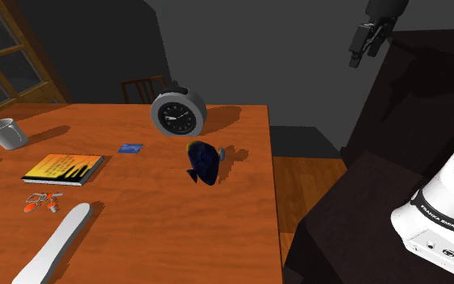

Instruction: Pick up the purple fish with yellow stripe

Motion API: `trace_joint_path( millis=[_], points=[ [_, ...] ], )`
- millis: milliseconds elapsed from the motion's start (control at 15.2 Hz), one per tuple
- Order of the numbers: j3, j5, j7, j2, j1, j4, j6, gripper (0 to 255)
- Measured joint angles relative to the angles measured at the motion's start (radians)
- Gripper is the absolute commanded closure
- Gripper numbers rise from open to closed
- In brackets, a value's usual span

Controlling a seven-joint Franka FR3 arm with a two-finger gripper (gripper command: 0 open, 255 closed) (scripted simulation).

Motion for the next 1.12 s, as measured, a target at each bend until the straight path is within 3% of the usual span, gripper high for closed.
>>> trace_joint_path(
  millis=[396,1122],
  points=[
    [0.080,0.020,0.064,0.074,0.034,-0.011,0.072,0],
    [0.290,0.003,0.248,0.381,0.090,0.083,0.240,0]
  ],
)
